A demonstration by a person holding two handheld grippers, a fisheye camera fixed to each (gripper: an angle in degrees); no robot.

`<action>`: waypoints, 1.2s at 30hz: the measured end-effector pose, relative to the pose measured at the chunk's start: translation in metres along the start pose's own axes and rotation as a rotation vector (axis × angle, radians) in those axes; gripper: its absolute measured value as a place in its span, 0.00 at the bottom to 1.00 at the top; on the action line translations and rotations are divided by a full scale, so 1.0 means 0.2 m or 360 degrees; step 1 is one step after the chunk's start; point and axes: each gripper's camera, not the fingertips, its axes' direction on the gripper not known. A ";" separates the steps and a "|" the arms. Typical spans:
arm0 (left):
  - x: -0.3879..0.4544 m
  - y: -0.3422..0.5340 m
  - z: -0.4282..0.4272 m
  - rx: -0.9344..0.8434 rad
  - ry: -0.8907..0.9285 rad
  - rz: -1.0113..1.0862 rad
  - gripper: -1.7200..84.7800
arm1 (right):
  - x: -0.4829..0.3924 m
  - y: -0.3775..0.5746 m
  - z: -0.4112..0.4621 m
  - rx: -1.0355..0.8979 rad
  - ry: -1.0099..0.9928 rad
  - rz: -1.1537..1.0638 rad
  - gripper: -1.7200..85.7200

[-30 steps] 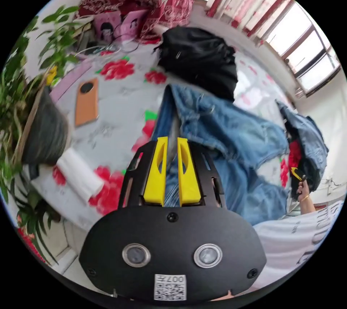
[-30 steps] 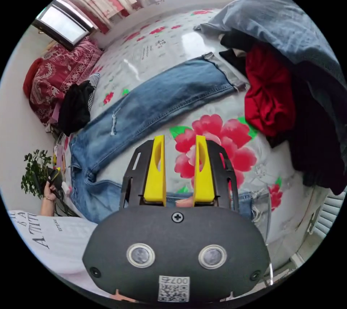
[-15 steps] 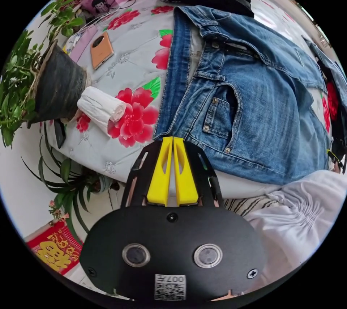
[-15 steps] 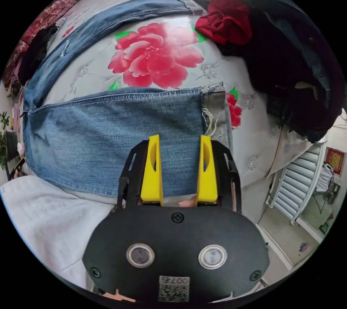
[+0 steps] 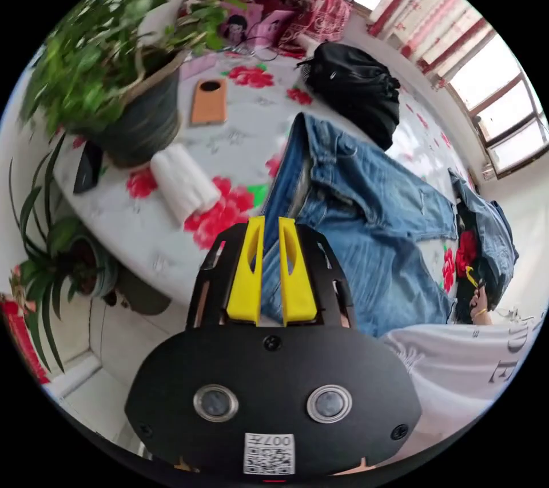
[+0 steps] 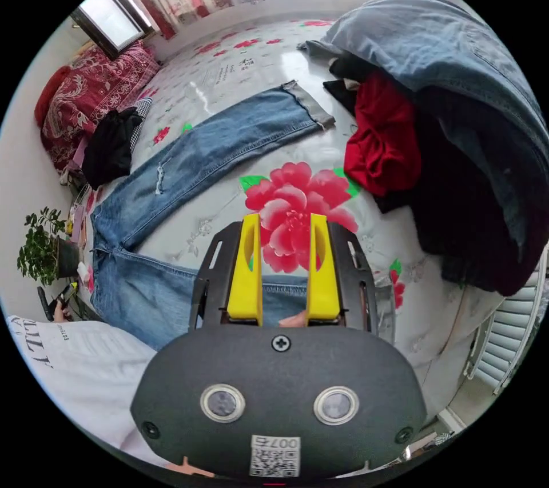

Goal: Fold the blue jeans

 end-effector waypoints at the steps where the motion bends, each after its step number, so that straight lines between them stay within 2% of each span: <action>1: 0.05 -0.13 0.03 0.0033 0.0026 0.0056 0.08 | -0.08 -0.15 0.06 -0.0010 -0.0031 -0.0062 0.15; 5: 0.23 -0.64 0.20 0.0065 0.0148 0.0231 0.13 | -0.30 -0.62 0.23 -0.0008 -0.0089 -0.0137 0.15; 8: 0.37 -0.95 0.36 0.0039 0.0097 0.0347 0.15 | -0.35 -0.96 0.38 -0.0022 -0.0175 -0.0044 0.14; 11: 0.43 -1.15 0.58 -0.0108 -0.0013 0.0375 0.16 | -0.36 -1.23 0.55 -0.0084 -0.0191 0.0052 0.14; 14: 0.43 -1.21 0.81 -0.0330 -0.0141 0.0341 0.16 | -0.36 -1.39 0.75 -0.0154 -0.0061 0.0070 0.14; 16: 0.47 -1.17 0.82 -0.0249 -0.0218 0.0453 0.14 | -0.34 -1.42 0.94 -0.0293 0.0037 0.0112 0.13; 19: 0.48 -1.11 0.80 -0.0204 -0.0212 0.0558 0.11 | -0.38 -1.36 0.94 -0.0081 0.0236 0.0036 0.06; 22: 0.40 -1.10 0.76 -0.0230 -0.0086 0.0493 0.08 | -0.30 -1.35 0.90 -0.0118 0.0071 0.0081 0.03; 24: 0.38 -1.09 0.69 -0.0212 -0.0029 0.0483 0.08 | -0.25 -1.31 0.76 0.0017 -0.0066 0.0098 0.02; 27: 0.36 -1.00 0.41 -0.0014 0.0118 0.0549 0.08 | -0.18 -1.18 0.43 0.0250 -0.0279 0.0041 0.02; 31: 0.31 -0.71 -0.08 0.0279 0.0298 0.0675 0.08 | -0.07 -0.75 -0.10 0.0581 -0.0492 -0.0052 0.02; 36: 0.12 -0.23 -0.56 0.0491 0.0481 0.0698 0.08 | 0.15 -0.03 -0.52 0.0740 -0.0483 -0.0035 0.02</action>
